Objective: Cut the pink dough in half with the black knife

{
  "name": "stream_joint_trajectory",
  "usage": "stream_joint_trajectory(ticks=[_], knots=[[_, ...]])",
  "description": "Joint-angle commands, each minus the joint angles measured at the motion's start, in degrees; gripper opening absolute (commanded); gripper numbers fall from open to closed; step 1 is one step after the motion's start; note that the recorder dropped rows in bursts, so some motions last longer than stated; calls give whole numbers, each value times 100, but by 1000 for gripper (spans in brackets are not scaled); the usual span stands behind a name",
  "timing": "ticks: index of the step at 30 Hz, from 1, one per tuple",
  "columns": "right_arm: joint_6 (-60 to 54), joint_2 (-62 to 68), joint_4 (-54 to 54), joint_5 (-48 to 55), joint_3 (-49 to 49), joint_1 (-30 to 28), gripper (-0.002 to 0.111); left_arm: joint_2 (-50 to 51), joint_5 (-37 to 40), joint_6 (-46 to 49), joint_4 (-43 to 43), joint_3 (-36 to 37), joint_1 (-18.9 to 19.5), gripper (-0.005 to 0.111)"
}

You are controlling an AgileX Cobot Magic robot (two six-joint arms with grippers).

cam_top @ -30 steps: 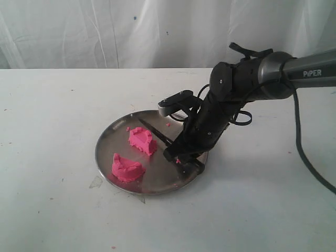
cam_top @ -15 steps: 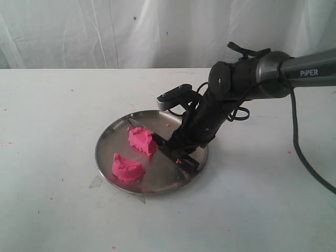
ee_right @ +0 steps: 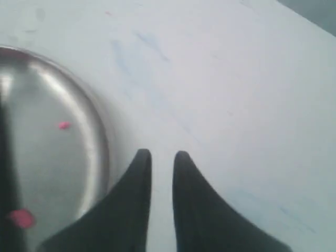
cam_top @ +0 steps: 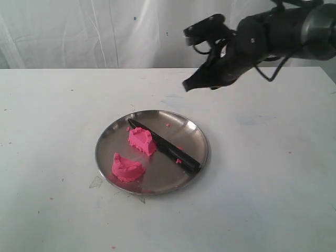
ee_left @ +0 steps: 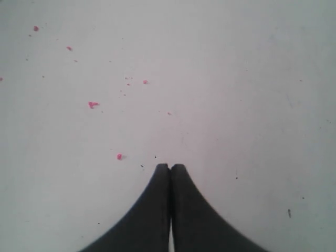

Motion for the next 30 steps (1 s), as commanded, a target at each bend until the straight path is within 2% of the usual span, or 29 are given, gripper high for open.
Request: stream_joint_trajectory(ticks=[1, 5, 8, 11, 14, 19, 22, 25, 30], knots=[[1446, 58, -977, 1101, 51, -857, 0, 125, 43, 640, -39, 30, 6, 0], [1376, 112, -997, 2117, 474, -1835, 0, 429, 15, 749, -39, 30, 6, 0], [998, 92, -997, 2209, 1066, -2443, 0, 662, -19, 762, -21, 30, 6, 0], [1038, -7, -855, 1699, 1833, -2954, 0, 866, -112, 762, 62, 30, 6, 0], [1231, -269, -736, 398, 2559, -3251, 0, 915, -238, 762, 62, 30, 6, 0], [1318, -1286, -84, -1997, 3791, -3213, 0, 112, 93, 358, 50, -314, -4, 0], [1937, -1936, 628, -3149, 4271, -3114, 0, -702, 264, 42, 50, -422, -4, 0], [2575, -2605, 743, -3725, 4549, -2948, 0, -1618, 211, 41, 50, -348, -4, 0], [2689, -3879, 731, -4393, 4763, -2441, 0, -3037, 134, -54, 50, 15, -4, 0]])
